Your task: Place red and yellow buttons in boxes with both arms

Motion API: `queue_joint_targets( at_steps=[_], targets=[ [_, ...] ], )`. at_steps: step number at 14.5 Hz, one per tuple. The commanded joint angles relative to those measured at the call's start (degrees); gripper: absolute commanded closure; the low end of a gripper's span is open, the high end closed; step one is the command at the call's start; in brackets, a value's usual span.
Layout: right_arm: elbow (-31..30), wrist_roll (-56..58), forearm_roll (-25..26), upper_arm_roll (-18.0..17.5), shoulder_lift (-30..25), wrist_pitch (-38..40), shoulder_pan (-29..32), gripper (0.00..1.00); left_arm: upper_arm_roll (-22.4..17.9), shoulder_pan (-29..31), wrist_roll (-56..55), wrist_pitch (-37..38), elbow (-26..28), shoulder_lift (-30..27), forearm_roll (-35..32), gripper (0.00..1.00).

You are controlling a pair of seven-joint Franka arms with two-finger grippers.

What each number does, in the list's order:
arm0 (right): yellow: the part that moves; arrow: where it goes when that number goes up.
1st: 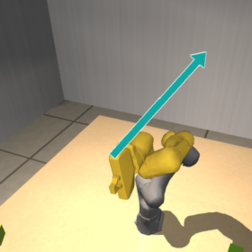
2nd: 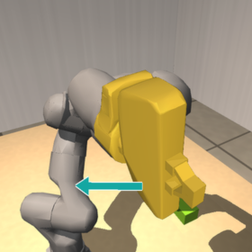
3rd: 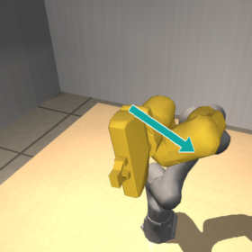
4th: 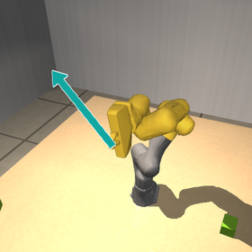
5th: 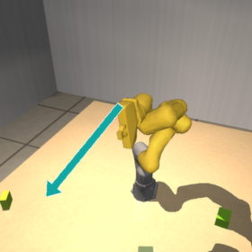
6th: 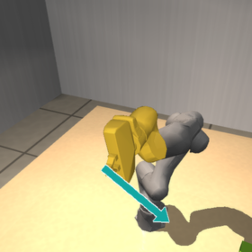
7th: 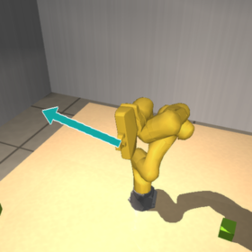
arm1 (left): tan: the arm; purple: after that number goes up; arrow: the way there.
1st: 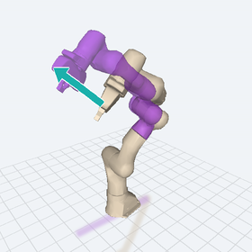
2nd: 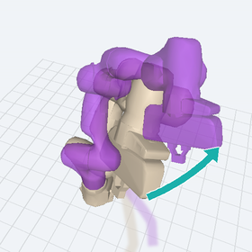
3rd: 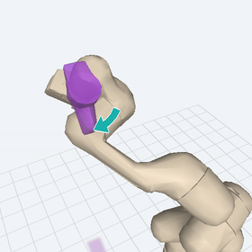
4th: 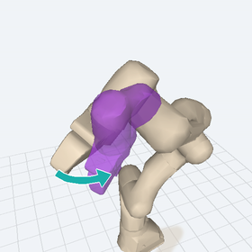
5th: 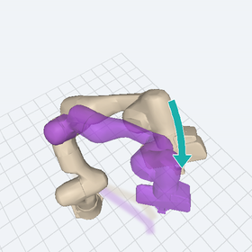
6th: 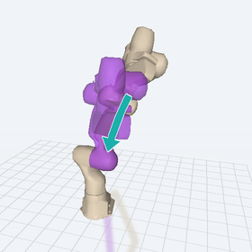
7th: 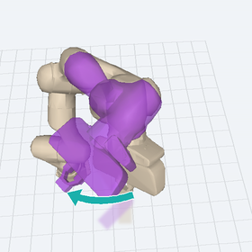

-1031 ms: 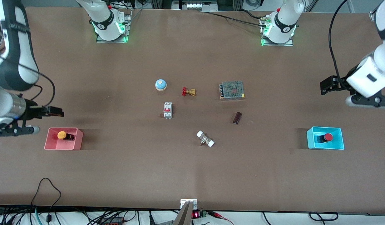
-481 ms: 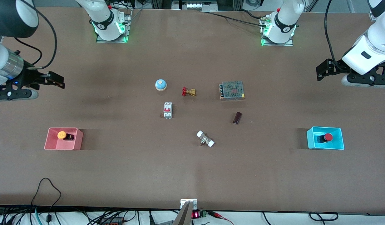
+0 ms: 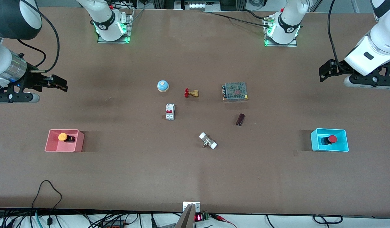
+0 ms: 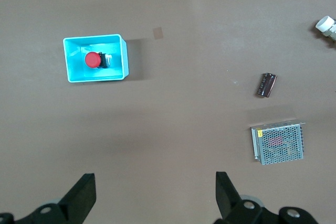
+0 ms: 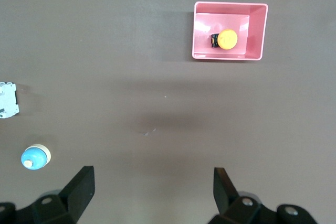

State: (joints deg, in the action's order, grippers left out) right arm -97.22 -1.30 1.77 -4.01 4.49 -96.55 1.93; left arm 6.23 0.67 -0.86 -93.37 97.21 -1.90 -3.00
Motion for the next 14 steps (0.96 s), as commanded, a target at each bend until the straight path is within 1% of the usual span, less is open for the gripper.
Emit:
queue_joint_targets(
  at_steps=[1, 11, 14],
  targets=[
    [1.9, -0.6, -0.7, 0.0, 1.2, -0.1, 0.4, 0.0, -0.5, -0.5, 0.8, 0.7, -0.6, -0.3, 1.2, 0.0],
    [1.9, -0.5, -0.8, 0.0, 1.5, 0.0, 0.6, 0.0, -0.4, -0.7, 0.8, 0.8, -0.7, -0.3, 1.1, 0.0],
    [1.9, -0.5, -0.8, 0.0, 1.5, 0.0, 0.6, 0.0, 0.7, -0.6, 0.6, 0.8, -0.8, -0.3, 1.1, 0.0]
  ],
)
